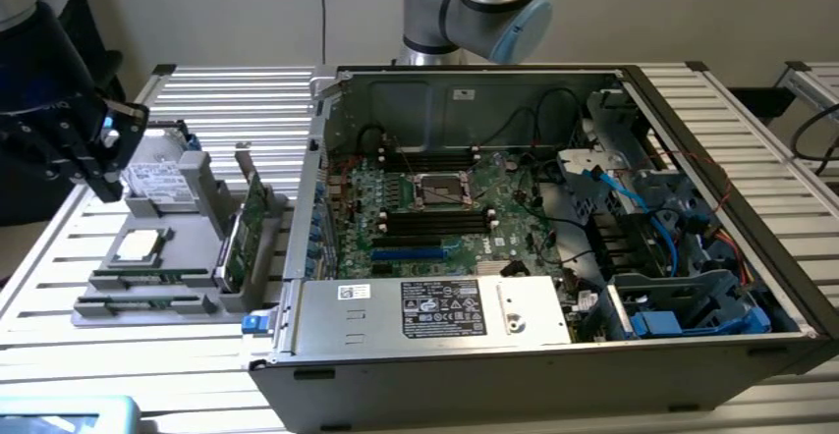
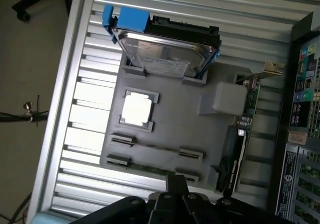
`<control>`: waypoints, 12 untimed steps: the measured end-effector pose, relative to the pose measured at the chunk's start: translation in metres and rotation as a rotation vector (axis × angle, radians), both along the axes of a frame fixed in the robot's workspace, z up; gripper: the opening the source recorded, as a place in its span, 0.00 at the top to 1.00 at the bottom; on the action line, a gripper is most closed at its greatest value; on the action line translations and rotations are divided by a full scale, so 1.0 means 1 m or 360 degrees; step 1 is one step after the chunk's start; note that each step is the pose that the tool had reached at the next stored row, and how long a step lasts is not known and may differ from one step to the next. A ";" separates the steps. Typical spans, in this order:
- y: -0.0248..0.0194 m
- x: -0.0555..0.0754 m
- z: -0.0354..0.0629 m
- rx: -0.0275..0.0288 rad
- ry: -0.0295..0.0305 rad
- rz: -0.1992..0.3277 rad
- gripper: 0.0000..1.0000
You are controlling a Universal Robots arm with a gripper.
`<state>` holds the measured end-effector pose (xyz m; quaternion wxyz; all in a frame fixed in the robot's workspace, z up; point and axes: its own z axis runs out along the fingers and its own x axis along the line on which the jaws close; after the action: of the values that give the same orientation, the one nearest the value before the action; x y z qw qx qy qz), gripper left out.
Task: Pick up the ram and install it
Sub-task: 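Pick up the ram and move it above insertion slot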
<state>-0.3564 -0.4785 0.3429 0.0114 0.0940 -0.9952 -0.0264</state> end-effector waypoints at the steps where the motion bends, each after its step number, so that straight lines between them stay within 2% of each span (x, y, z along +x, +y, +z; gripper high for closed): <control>1: 0.0000 0.000 -0.0001 0.00000 -0.00001 0.0028 0.89; 12: 0.0000 0.000 -0.0009 0.00000 0.00000 0.0348 0.89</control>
<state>-0.3564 -0.4785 0.3420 0.0142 0.2020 -0.9790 -0.0250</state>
